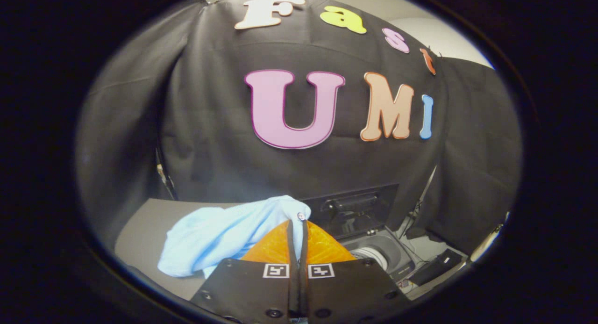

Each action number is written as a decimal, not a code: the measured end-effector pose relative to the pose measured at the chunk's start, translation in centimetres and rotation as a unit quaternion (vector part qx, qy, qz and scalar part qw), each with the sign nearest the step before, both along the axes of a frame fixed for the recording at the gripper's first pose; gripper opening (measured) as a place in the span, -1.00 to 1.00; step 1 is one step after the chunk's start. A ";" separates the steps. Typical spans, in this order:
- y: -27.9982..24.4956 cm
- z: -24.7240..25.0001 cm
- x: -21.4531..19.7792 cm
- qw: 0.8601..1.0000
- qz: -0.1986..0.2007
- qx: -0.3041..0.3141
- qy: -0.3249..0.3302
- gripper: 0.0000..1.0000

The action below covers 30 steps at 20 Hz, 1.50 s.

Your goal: Put the clothes into the washing machine and then close the washing machine lid.

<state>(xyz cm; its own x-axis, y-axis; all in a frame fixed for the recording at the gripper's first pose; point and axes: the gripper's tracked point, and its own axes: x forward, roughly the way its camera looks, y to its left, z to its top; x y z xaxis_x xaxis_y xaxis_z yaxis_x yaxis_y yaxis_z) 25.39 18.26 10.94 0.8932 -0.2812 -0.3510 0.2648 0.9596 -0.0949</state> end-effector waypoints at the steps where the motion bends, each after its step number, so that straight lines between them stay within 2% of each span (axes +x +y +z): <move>1: -1.0 0.3 0.3 1.000 0.001 -0.005 -0.011 -1.00; 5: -5.5 0.1 0.5 0.999 -0.020 -0.022 -0.034 -1.00; 11: -14.8 -4.7 -0.4 0.996 -0.068 -0.050 -0.026 -0.99; 14: -15.9 -6.1 0.0 0.997 -0.058 -0.032 -0.035 -0.99; 17: -16.4 -8.7 0.2 0.998 -0.053 -0.040 -0.012 -0.99; 19: -15.6 -10.3 1.0 0.999 -0.023 -0.028 -0.010 -0.86; 21: -13.8 -12.5 1.9 1.000 0.021 -0.004 -0.002 0.07; 23: -13.9 -14.1 1.4 0.999 0.027 -0.023 0.017 0.99; 25: -13.1 -14.7 1.4 0.999 0.036 -0.022 0.021 0.93; 30: -12.5 -15.0 1.2 1.000 0.028 -0.002 0.013 0.93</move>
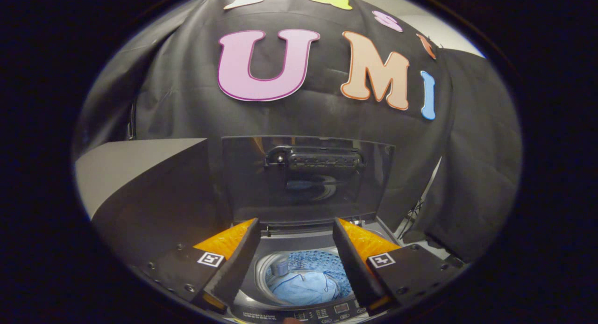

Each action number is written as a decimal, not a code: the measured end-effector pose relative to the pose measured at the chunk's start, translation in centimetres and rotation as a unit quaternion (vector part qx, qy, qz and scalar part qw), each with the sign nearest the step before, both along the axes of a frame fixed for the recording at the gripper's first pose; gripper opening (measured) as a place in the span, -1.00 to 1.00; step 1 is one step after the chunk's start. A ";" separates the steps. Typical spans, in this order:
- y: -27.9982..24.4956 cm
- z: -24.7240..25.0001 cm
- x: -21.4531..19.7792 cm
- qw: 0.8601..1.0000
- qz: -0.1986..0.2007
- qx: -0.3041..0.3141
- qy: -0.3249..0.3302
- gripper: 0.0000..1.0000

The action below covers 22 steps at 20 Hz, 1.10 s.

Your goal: Put the clothes into the washing machine and then close the washing machine lid.

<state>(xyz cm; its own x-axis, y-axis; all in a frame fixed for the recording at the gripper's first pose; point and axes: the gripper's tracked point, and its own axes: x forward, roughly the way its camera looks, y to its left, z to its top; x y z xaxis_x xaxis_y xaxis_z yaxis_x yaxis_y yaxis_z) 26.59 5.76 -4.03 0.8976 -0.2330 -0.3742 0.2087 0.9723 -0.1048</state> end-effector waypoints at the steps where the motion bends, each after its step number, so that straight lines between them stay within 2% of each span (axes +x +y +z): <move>1: 0.0 -0.1 0.0 1.000 -0.002 0.006 0.000 0.93; 4: -0.3 0.2 -0.6 1.000 -0.010 0.015 -0.011 0.95; 6: -1.3 0.3 -1.1 0.999 -0.032 0.013 -0.018 0.97; 8: -1.2 0.4 -1.2 0.999 -0.032 0.017 -0.027 0.96; 12: -2.1 -1.1 -0.8 0.999 -0.047 0.007 -0.016 0.96; 18: -3.9 1.3 2.6 0.998 -0.051 0.007 -0.044 0.96; 22: -5.2 5.0 6.1 0.996 -0.042 0.022 -0.075 0.97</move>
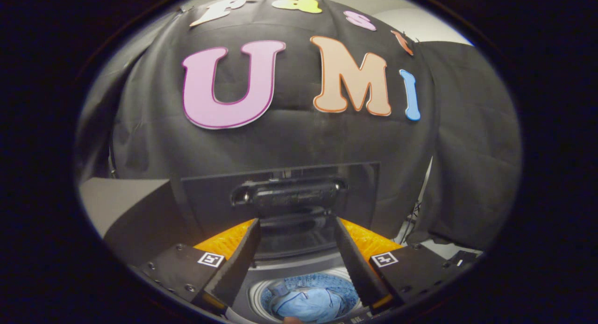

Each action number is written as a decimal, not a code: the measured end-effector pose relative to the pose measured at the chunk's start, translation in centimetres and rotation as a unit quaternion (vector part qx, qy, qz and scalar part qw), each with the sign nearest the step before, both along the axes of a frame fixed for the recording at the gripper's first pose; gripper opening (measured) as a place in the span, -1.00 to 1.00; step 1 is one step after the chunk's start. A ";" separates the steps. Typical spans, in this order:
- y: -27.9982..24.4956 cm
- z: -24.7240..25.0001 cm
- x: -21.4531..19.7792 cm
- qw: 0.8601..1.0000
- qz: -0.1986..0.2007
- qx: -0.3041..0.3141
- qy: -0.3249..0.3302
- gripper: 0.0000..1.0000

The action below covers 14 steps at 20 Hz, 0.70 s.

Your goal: Put the clothes into the washing machine and then close the washing machine lid.

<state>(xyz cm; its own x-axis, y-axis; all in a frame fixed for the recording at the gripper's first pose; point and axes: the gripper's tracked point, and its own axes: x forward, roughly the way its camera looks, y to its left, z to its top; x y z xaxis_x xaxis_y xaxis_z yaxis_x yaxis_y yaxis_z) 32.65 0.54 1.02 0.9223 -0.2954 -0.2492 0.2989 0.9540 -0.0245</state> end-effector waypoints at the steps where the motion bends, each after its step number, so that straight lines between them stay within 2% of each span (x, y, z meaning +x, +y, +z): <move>1: -0.3 1.1 0.9 1.000 0.004 -0.004 -0.007 0.96; 4: -2.1 3.0 3.5 1.000 -0.006 -0.022 -0.007 0.96; 9: -2.5 4.9 8.7 0.999 0.022 -0.009 -0.033 0.95; 12: -3.1 5.7 11.7 0.998 0.024 -0.002 -0.062 0.95; 14: -3.9 5.0 13.4 0.998 0.018 -0.013 -0.055 0.95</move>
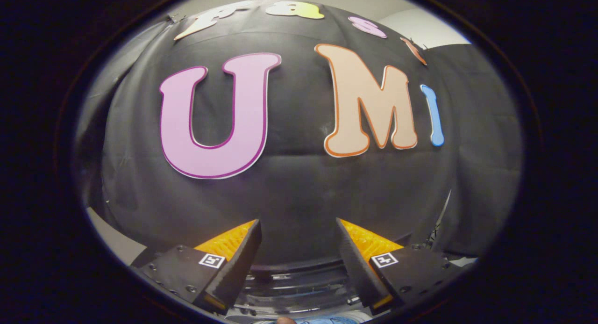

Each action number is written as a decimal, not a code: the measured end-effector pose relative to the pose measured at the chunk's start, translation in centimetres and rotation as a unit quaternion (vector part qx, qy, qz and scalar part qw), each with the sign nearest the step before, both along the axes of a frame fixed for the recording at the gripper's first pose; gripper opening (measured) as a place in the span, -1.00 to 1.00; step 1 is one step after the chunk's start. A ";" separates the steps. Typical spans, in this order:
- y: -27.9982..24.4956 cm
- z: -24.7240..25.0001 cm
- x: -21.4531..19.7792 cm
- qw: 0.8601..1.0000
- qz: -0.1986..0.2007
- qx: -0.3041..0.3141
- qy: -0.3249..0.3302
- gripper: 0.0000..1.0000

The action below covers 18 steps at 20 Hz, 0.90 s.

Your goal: Put the clothes into the washing machine and then close the washing machine lid.

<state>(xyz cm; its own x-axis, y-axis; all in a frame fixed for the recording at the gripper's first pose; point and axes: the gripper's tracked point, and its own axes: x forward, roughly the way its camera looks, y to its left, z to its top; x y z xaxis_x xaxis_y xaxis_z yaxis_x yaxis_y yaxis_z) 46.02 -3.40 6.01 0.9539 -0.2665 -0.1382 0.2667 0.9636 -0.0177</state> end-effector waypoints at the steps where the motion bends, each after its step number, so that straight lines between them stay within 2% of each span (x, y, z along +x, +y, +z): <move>1: -0.4 -0.5 0.8 1.000 0.001 -0.004 0.005 0.95; 2: -0.8 -1.5 1.6 1.000 0.001 -0.002 0.013 0.95; 4: 0.4 -4.3 3.3 0.998 0.032 0.039 0.042 0.94; 5: 0.8 -4.5 2.7 0.998 0.043 0.012 0.037 0.94; 6: 0.4 -4.1 3.5 0.998 0.046 0.021 0.026 0.94; 8: -0.2 -3.3 3.2 0.999 0.030 0.019 -0.011 0.93; 18: 0.0 -2.9 2.9 0.999 0.033 0.022 -0.009 0.93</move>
